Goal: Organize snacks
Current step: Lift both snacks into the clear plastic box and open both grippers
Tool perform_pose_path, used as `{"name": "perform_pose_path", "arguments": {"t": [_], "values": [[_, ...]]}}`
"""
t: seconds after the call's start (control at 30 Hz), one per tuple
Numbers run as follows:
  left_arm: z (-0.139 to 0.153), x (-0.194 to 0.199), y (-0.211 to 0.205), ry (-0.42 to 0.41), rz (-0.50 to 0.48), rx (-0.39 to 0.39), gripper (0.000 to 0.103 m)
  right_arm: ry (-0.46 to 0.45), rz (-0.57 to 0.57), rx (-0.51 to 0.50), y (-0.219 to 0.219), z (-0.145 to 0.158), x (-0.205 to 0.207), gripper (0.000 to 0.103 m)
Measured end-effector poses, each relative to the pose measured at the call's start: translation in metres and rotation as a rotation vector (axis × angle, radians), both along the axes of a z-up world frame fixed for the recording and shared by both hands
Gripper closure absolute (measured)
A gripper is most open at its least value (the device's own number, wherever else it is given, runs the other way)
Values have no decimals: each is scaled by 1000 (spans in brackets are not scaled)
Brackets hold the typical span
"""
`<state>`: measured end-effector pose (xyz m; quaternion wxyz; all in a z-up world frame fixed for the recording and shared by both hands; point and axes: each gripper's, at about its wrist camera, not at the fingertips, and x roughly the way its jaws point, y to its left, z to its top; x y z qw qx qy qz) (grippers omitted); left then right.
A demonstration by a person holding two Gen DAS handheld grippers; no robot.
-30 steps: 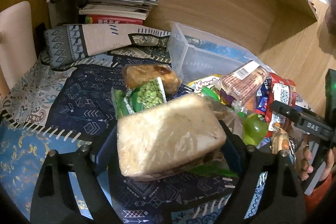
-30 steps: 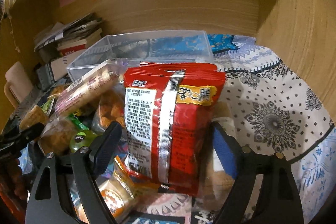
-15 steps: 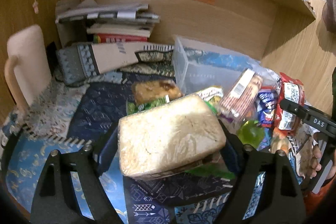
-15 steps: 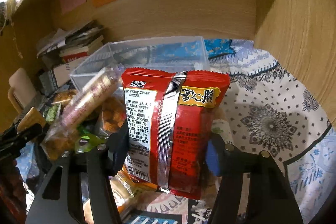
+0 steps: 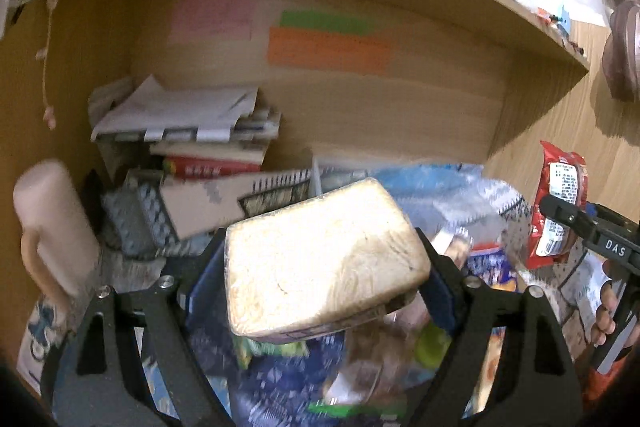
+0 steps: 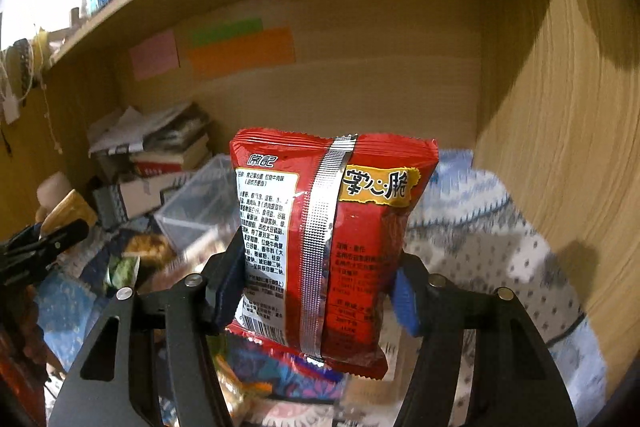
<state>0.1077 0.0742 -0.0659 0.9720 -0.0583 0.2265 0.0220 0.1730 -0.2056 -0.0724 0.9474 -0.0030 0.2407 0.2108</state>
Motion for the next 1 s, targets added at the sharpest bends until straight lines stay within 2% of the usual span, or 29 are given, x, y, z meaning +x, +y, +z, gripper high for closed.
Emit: {"name": "perform_pose_path", "arguments": {"t": [0.23,0.53,0.8,1.0], "values": [[21,33,-15,-46,-14,34,17,-58,27,-2,12,19,16,44],[24,84,-35,-11,-46,79,17,-48,46,-16,31,18,49,44],[10,131,-44,82,-75,93,17,29,46,-81,47,3,89,44],[-11,165,-47,185,-95,81,17,133,58,-114,49,-13,115,44]]}}
